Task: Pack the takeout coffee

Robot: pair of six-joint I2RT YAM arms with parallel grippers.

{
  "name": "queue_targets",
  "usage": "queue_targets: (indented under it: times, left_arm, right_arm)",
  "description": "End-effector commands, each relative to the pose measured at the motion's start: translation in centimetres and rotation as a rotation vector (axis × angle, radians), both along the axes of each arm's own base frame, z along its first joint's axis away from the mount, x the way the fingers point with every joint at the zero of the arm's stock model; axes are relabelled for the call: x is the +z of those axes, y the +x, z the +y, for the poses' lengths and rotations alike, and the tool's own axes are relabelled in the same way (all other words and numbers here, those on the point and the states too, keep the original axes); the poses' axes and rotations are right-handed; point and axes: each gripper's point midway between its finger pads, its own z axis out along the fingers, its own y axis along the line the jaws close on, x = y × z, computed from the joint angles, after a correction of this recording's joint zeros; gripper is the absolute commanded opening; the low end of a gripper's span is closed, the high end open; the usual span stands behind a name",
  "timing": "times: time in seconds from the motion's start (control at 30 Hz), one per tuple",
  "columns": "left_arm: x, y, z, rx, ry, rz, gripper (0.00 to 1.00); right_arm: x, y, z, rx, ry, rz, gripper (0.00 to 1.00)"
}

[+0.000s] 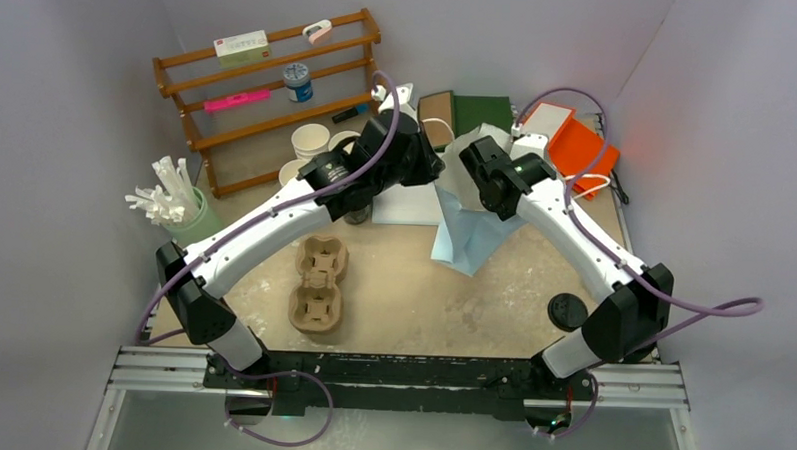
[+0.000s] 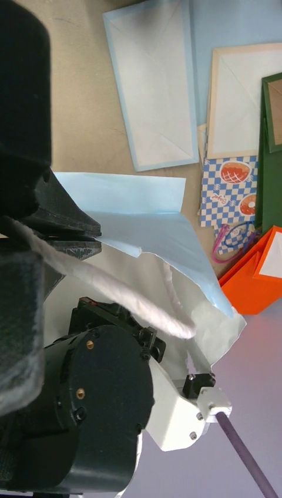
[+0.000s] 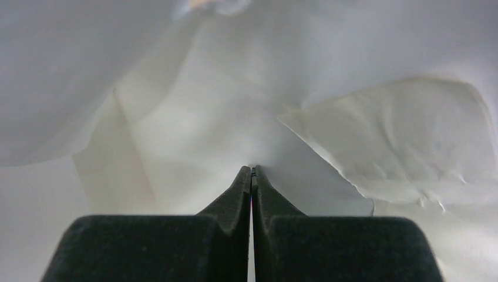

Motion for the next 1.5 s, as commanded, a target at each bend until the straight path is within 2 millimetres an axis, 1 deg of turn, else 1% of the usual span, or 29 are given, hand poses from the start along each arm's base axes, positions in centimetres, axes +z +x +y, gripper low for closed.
queue_targets:
  times: [0.0, 0.17, 0.27, 0.33, 0.4, 0.43, 0.47, 0.53, 0.63, 0.73, 0.8, 0.83, 0.9, 0.93, 0.97, 1.03, 1.1, 1.13, 1.17, 1.2, 1.33, 1.47]
  left_arm:
    - [5.2, 1.0, 0.6, 0.003, -0.046, -0.117, 0.00]
    - [6.3, 1.5, 0.6, 0.003, -0.026, -0.150, 0.00]
    - [6.3, 1.6, 0.3, -0.009, -0.015, -0.156, 0.00]
    - [5.9, 1.6, -0.1, -0.027, -0.012, -0.147, 0.00]
    - [5.5, 1.5, -0.7, -0.051, -0.013, -0.136, 0.00]
    - [5.2, 1.5, -0.9, -0.058, -0.008, -0.131, 0.00]
    - [5.2, 1.6, -1.0, -0.063, -0.004, -0.130, 0.00]
    - [5.5, 1.7, -0.9, -0.060, 0.011, -0.139, 0.00]
    - [6.0, 2.0, -0.5, -0.048, 0.031, -0.160, 0.00]
    - [6.0, 2.0, -0.7, -0.052, 0.040, -0.161, 0.00]
    - [6.1, 2.0, -0.8, -0.056, 0.051, -0.164, 0.00]
    - [6.1, 2.1, -0.9, -0.057, 0.057, -0.164, 0.00]
    - [6.0, 2.1, -0.8, -0.059, 0.067, -0.164, 0.00]
    - [5.9, 2.1, -0.7, -0.059, 0.072, -0.163, 0.00]
    - [5.7, 2.0, -0.6, -0.058, 0.076, -0.158, 0.00]
    - [5.1, 1.8, -0.6, -0.061, 0.076, -0.141, 0.00]
    - [4.1, 1.3, -1.0, -0.079, 0.058, -0.112, 0.00]
    - [3.7, 1.0, -1.2, -0.093, 0.043, -0.095, 0.00]
    - [2.7, 0.6, -1.5, -0.109, 0.034, -0.068, 0.00]
    - [2.2, 0.2, -1.8, -0.125, 0.018, -0.052, 0.00]
    - [1.4, -1.1, -3.1, -0.192, -0.048, -0.006, 0.00]
    - [1.2, -1.5, -3.6, -0.213, -0.078, 0.016, 0.00]
  right_arm:
    - [2.9, 0.2, -3.5, 0.005, -0.231, -0.056, 0.00]
    - [2.3, -0.9, -4.6, -0.047, -0.323, 0.048, 0.00]
    - [2.3, -0.8, -4.5, -0.040, -0.334, 0.067, 0.00]
    - [2.2, -0.3, -3.6, -0.006, -0.281, 0.065, 0.00]
    - [2.9, 0.7, -2.8, 0.041, -0.242, 0.017, 0.00]
    - [3.2, 1.2, -2.7, 0.086, -0.257, 0.014, 0.00]
    - [3.9, 1.7, -2.9, 0.103, -0.288, -0.012, 0.00]
    - [4.6, 1.4, -4.1, 0.086, -0.382, -0.005, 0.00]
    - [4.1, 0.2, -4.9, 0.026, -0.420, 0.051, 0.00]
    - [4.1, 0.5, -5.3, -0.001, -0.487, 0.054, 0.00]
    - [3.7, 0.3, -5.5, -0.007, -0.508, 0.089, 0.00]
    - [3.6, 0.3, -5.5, -0.007, -0.513, 0.092, 0.00]
    - [3.4, 0.2, -5.1, -0.009, -0.462, 0.087, 0.00]
    - [3.1, 0.2, -4.5, -0.002, -0.407, 0.089, 0.00]
    - [3.0, 0.7, -3.6, 0.020, -0.339, 0.070, 0.00]
    - [1.9, 1.3, -0.1, 0.185, -0.134, 0.098, 0.00]
    - [2.2, 2.0, 3.0, 0.313, 0.043, 0.034, 0.00]
    - [2.9, 1.9, 4.6, 0.383, 0.132, -0.006, 0.00]
    - [3.4, 1.9, 5.8, 0.435, 0.195, -0.037, 0.00]
    - [3.6, 1.7, 6.8, 0.475, 0.250, -0.059, 0.00]
    - [3.8, 1.1, 9.3, 0.603, 0.372, -0.100, 0.00]
    - [3.5, 0.5, 10.2, 0.687, 0.392, -0.078, 0.00]
